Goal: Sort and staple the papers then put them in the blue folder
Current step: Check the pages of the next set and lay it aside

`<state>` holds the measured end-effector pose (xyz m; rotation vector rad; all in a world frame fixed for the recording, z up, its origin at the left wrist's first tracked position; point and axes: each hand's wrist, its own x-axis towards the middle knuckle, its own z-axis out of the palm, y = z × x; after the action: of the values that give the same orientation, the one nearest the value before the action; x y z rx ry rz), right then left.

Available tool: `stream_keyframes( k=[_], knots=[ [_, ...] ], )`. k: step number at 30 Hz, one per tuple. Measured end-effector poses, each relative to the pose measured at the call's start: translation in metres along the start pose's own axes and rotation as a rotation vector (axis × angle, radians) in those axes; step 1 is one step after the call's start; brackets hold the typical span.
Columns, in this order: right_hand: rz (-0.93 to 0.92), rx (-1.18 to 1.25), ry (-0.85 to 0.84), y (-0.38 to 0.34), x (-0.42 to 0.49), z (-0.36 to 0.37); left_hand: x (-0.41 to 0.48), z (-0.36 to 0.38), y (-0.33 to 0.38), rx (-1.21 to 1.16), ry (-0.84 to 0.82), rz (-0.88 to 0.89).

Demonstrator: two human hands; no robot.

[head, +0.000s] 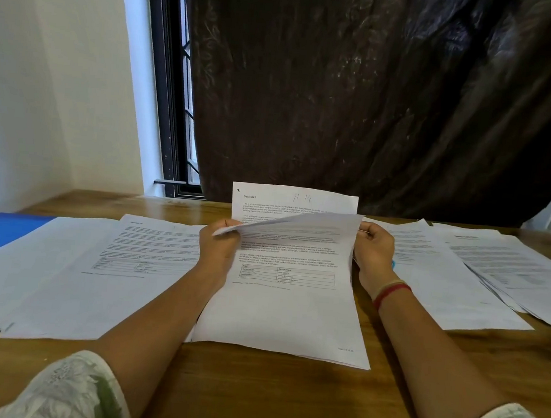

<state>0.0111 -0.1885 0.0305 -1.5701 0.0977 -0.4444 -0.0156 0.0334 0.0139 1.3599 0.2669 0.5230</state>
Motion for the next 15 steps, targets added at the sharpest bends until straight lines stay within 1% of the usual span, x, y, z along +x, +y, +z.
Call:
stream_keyframes(
  k=[3, 5, 15],
  knots=[
    [0.004, 0.025, -0.012, -0.0009, -0.0006, 0.0007, -0.0003, -0.0028, -0.0014, 0.059, -0.036, 0.052],
    [0.001, 0.03, -0.019, -0.0007, -0.0009, 0.0012, -0.0025, -0.0033, -0.0012, 0.091, -0.028, 0.062],
    [-0.014, 0.053, -0.016, -0.0012, 0.0002, 0.001, -0.0041, -0.0009, -0.0008, 0.038, -0.016, 0.05]
  ],
)
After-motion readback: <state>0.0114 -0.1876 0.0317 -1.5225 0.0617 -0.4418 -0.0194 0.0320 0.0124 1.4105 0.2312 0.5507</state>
